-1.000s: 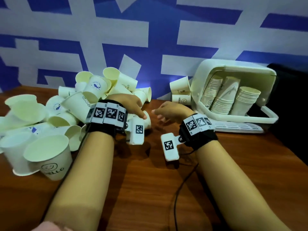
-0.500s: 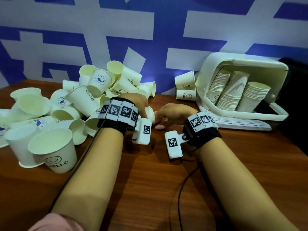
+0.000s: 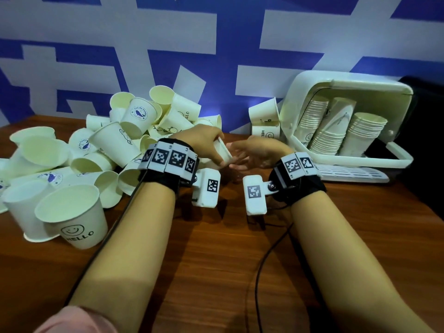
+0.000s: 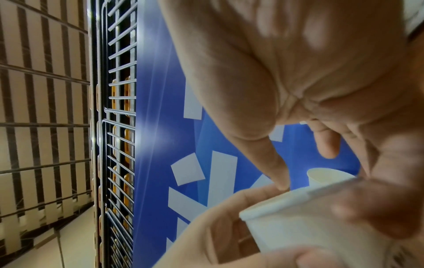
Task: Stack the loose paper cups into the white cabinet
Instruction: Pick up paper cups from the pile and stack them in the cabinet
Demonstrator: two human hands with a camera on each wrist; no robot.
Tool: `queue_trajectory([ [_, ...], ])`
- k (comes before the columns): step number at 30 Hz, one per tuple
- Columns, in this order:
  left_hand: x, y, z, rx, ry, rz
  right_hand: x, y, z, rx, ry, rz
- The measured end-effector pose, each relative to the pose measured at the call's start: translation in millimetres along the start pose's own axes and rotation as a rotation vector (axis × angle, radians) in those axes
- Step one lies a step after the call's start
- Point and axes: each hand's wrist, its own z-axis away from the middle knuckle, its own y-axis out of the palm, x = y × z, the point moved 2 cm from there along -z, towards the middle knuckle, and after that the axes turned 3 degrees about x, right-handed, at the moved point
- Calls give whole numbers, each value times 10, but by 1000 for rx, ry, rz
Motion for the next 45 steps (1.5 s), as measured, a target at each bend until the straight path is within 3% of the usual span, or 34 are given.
queue_trajectory([
  [7, -91, -25, 3, -157, 119, 302, 137, -316, 153, -84, -97, -11],
  [18, -413, 9, -141, -326, 274, 563, 369, -587, 557, -239, -218, 41],
  [24, -890, -5, -523, -338, 296, 640, 501, -1046, 871, -381, -352, 102],
  [32, -1759, 121, -949, -404, 456, 689, 348, -1829, 1114, -630, -554, 111],
  [37, -2233, 219, -1197, -362, 490, 712, 203, -2240, 1230, -744, -658, 142],
  [45, -2715, 282, -1399, -34, 573, 1035, 2, -2704, 1337, -770, -705, 146],
])
